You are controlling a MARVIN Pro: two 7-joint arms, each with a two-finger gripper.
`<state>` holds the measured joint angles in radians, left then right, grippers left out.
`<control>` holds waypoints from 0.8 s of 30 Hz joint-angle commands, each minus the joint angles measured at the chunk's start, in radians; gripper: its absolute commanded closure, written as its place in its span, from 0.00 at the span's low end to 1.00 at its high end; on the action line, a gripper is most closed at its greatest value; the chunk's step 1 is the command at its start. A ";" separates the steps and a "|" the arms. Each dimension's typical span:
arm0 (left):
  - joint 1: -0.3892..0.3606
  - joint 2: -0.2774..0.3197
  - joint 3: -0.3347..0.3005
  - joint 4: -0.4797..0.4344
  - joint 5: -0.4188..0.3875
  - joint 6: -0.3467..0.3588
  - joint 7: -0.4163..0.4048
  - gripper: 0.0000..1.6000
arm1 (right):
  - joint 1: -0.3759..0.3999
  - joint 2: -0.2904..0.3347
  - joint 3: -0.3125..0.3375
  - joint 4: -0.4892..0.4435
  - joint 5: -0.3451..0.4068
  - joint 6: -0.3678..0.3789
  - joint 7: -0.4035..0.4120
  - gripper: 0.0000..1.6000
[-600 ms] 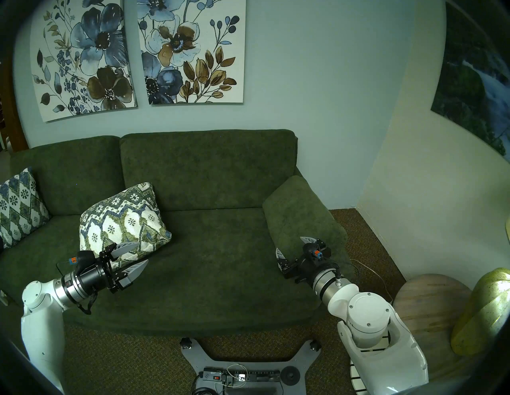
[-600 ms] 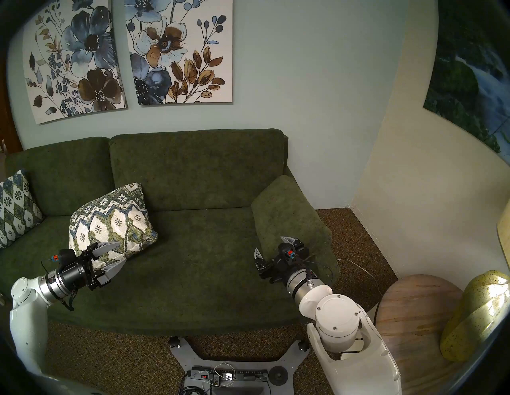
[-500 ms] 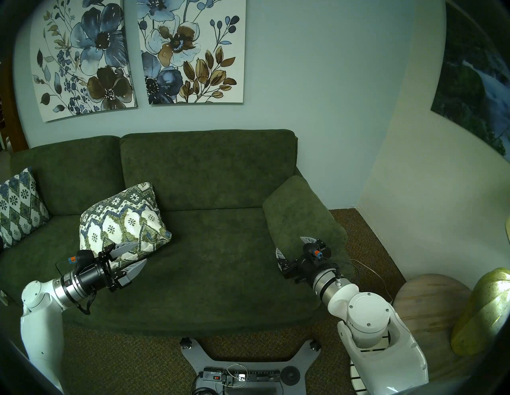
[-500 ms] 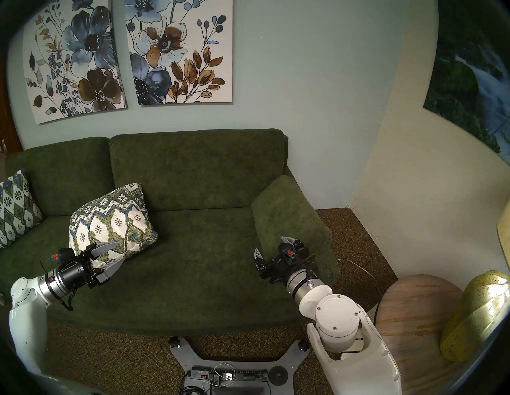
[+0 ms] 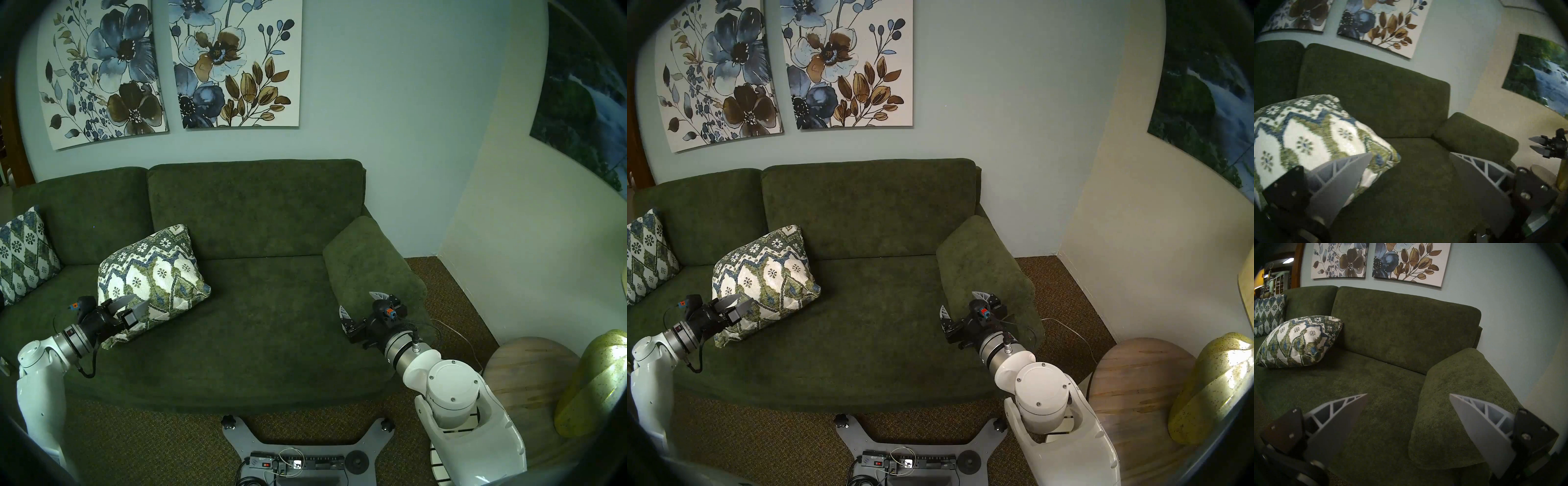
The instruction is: Fix throw pillow on sofa
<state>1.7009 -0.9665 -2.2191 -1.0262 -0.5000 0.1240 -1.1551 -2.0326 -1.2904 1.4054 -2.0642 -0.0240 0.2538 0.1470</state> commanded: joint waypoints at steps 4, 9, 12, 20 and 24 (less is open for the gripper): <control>-0.141 0.112 -0.030 0.196 0.037 0.030 0.175 0.00 | 0.004 -0.001 -0.002 -0.010 0.001 -0.003 0.001 0.00; -0.193 0.146 -0.012 0.296 0.069 0.028 0.247 0.00 | 0.004 -0.001 -0.003 -0.010 0.002 -0.003 0.000 0.00; -0.210 0.161 0.012 0.338 0.087 0.016 0.281 0.00 | 0.004 -0.001 -0.003 -0.010 0.002 -0.003 0.000 0.00; -0.301 0.174 0.084 0.451 0.143 -0.013 0.336 0.00 | 0.004 0.000 -0.003 -0.010 0.002 -0.003 -0.001 0.00; -0.334 0.175 0.118 0.490 0.164 -0.030 0.348 0.00 | 0.004 0.000 -0.004 -0.010 0.003 -0.003 -0.002 0.00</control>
<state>1.4641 -0.8203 -2.1403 -0.5833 -0.3594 0.1254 -0.8220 -2.0325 -1.2883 1.4038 -2.0619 -0.0229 0.2536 0.1439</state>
